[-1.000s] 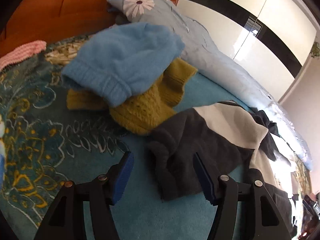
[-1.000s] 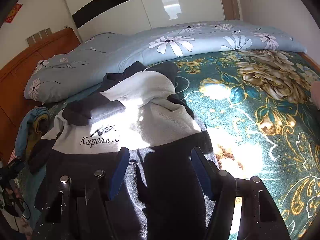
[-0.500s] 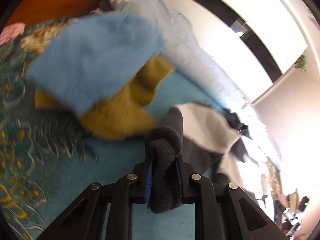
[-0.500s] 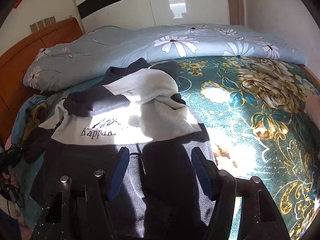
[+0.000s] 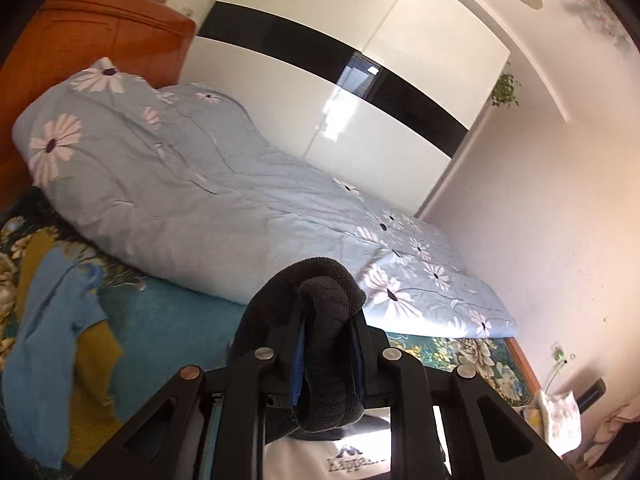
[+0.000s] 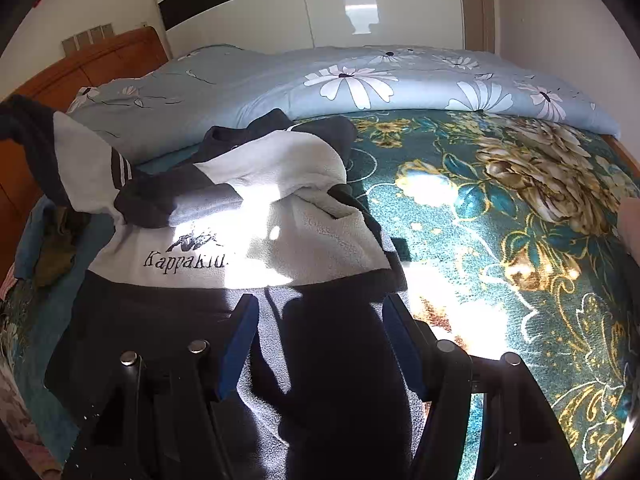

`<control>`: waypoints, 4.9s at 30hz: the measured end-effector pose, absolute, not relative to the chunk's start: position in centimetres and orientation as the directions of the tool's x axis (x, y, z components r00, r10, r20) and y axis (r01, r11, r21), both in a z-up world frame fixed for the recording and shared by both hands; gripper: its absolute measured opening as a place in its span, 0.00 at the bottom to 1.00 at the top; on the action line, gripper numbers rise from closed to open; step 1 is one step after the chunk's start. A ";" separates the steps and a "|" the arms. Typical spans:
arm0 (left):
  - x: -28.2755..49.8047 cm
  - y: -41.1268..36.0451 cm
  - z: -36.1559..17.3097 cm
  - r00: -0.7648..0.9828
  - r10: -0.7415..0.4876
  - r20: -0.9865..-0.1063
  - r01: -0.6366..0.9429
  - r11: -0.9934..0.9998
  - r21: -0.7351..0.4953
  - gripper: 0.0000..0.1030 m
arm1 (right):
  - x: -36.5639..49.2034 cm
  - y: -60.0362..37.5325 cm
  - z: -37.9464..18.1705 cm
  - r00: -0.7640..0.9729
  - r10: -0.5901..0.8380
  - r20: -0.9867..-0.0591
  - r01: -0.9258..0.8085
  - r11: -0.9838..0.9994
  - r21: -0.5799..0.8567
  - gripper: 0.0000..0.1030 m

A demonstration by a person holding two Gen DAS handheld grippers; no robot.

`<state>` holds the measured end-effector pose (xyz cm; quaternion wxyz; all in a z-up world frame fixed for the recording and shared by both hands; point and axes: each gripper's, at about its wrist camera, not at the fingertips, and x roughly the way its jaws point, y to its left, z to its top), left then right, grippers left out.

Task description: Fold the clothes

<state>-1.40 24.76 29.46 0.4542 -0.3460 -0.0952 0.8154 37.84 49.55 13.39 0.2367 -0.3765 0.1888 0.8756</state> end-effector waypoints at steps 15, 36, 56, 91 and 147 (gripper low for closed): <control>10.3 51.3 15.9 -0.078 0.701 -0.708 -0.768 -0.495 -0.406 0.20 | 43.7 53.3 11.2 -0.568 0.305 -0.764 -0.625 -0.764 0.160 0.64; 11.1 41.6 15.7 -0.210 0.689 -0.693 -0.820 -0.510 -0.259 0.59 | 41.8 53.5 13.3 -0.643 0.275 -0.715 -0.585 -0.779 0.226 0.64; -0.2 28.2 5.6 -0.300 0.533 -0.791 -0.531 -0.782 -0.325 0.70 | 23.4 61.0 13.8 -0.715 0.038 -0.698 -0.543 -0.658 0.521 0.28; 11.2 12.7 4.7 -0.116 0.676 -0.728 -0.582 -0.640 -0.502 0.80 | 45.1 53.0 9.9 -0.680 -0.070 -0.730 -0.465 -0.728 0.503 0.49; 16.4 8.4 4.5 0.008 0.776 -0.631 -0.400 -0.576 -0.713 0.10 | 49.2 50.2 9.4 -0.755 -0.210 -0.622 -0.435 -0.549 0.714 0.09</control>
